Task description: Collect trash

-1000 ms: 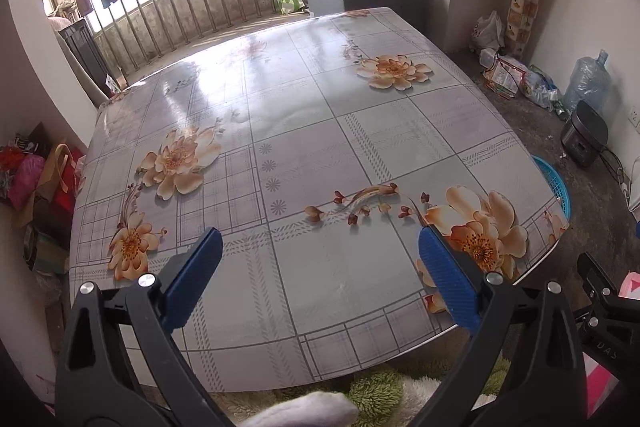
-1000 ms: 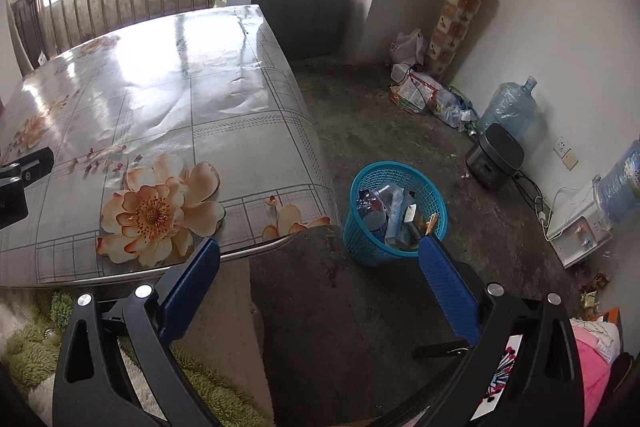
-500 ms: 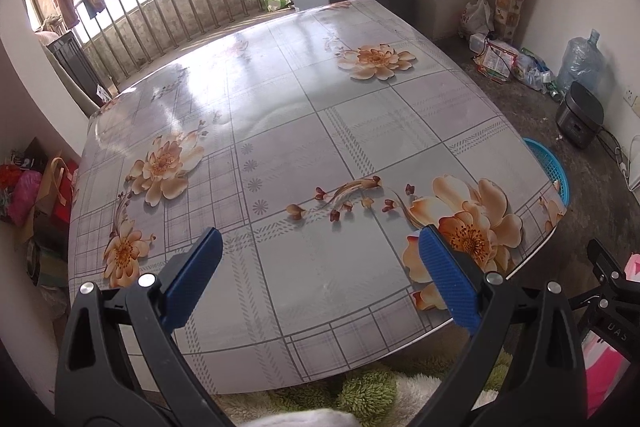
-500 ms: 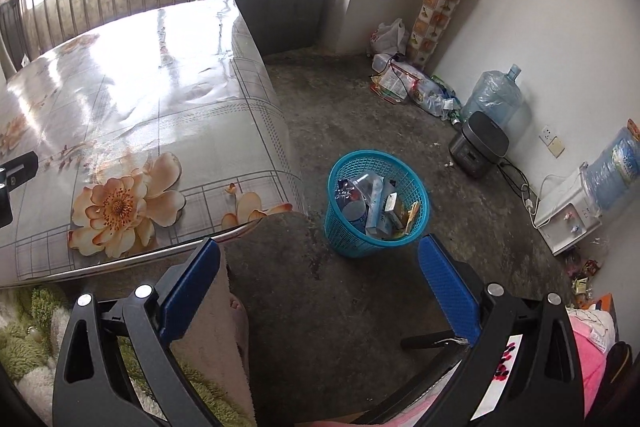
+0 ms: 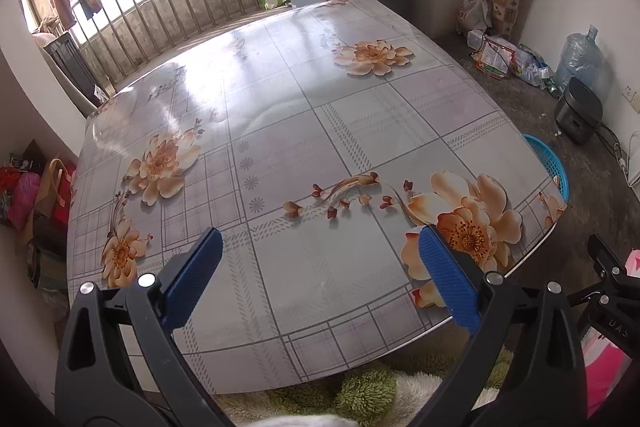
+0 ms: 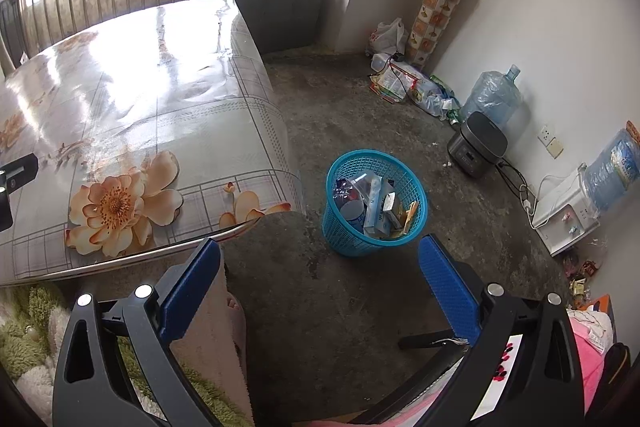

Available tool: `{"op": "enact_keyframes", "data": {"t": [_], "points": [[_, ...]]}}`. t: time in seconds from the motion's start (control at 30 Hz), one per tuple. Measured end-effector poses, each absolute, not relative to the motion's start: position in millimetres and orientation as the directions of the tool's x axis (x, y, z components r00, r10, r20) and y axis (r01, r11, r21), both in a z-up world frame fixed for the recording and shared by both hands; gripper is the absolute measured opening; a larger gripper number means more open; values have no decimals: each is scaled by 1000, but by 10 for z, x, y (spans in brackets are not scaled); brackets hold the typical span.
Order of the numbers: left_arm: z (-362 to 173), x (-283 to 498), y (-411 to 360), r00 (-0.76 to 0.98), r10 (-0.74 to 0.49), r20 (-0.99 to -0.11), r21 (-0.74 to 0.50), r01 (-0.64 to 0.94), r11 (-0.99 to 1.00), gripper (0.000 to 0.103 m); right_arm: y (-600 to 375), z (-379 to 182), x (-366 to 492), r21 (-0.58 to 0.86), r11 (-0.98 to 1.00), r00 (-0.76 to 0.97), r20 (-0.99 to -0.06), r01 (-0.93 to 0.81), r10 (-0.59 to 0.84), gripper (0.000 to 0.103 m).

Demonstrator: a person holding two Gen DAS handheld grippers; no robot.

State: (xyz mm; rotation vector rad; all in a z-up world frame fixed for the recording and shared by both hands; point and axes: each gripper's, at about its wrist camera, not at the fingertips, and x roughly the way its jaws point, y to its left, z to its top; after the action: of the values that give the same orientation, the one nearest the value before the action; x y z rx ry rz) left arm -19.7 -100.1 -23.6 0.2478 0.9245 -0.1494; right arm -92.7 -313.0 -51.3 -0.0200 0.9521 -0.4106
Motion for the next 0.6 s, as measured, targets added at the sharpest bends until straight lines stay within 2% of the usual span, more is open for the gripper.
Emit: {"op": "enact_keyframes", "data": {"t": [0.6], "points": [[-239, -202, -1007, 594, -21, -804, 147, 234, 961, 94, -3116, -447, -944, -194, 921, 517, -780, 337, -353, 97]]}}
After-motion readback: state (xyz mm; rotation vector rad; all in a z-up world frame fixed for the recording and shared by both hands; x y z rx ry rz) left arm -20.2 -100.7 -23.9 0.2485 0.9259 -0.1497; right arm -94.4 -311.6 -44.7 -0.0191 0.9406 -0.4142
